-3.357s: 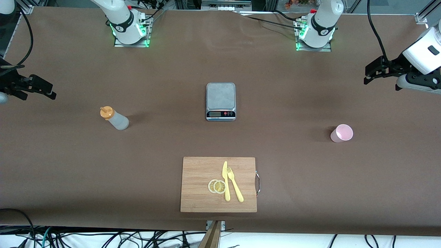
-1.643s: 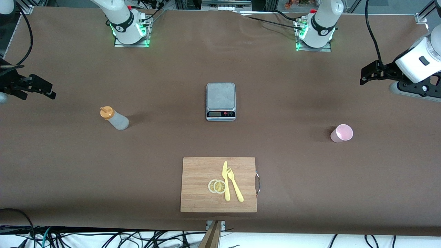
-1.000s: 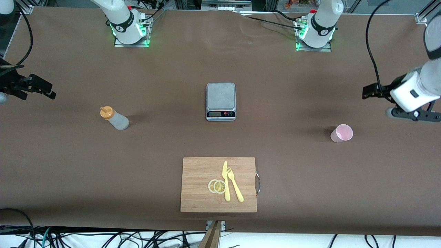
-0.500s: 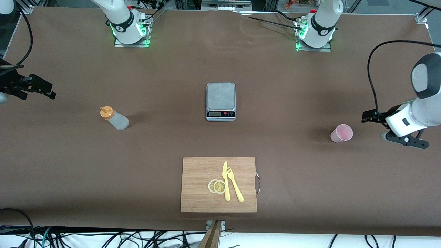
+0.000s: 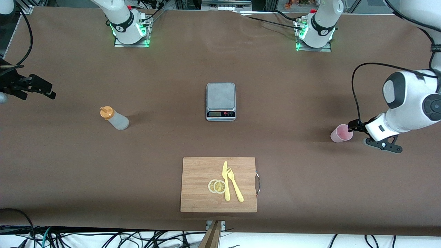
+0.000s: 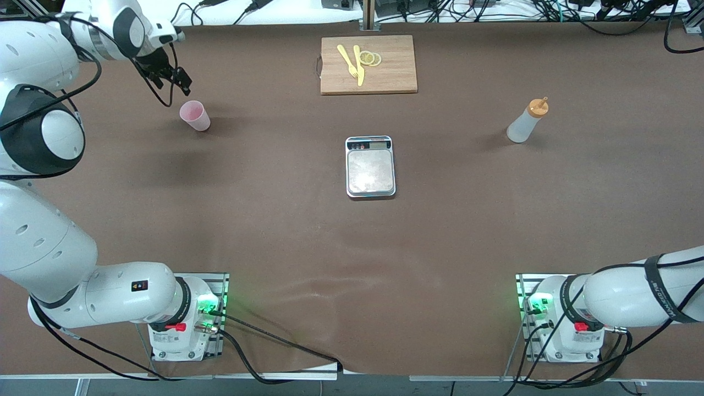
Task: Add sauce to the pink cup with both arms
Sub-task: 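Grasp the pink cup rim with the left gripper and lift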
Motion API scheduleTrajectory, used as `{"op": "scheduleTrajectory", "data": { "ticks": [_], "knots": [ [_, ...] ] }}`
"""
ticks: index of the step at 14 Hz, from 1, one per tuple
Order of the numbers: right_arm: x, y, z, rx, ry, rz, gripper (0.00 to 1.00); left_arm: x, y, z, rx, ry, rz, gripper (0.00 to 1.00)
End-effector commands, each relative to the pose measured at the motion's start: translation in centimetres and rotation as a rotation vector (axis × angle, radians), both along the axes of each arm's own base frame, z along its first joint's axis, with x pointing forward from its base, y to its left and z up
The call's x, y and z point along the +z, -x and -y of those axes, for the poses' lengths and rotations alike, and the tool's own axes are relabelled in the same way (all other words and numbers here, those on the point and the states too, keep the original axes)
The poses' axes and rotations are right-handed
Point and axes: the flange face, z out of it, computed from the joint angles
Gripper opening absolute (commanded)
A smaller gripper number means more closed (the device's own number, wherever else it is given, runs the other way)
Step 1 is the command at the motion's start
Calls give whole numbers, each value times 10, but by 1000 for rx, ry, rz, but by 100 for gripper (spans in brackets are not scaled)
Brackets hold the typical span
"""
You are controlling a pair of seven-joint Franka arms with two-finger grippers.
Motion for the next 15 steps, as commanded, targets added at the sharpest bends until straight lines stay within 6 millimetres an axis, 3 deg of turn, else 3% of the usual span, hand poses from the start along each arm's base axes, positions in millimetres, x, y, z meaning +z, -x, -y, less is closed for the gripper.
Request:
{"op": "scheduleTrajectory", "data": {
  "ticks": [1,3,10,11,13,15],
  "knots": [
    [6,2,1,-2,4,-2,100,-10,9,-5,-30,-14,-11,99],
    [6,2,1,-2,4,-2,100,-22,19,-4,-31,-10,-34,98],
    [6,2,3,-6,4,-2,100,-54,14,-14,-19,-10,0,87],
    [6,2,4,-7,4,-2,100,-57,14,-14,-19,-9,-5,78],
    [6,2,3,-6,4,-2,100,-58,15,-14,-20,-9,-8,37],
    [6,2,4,-6,4,-2,100,-71,17,-13,-20,-5,-29,24]
  ]
}}
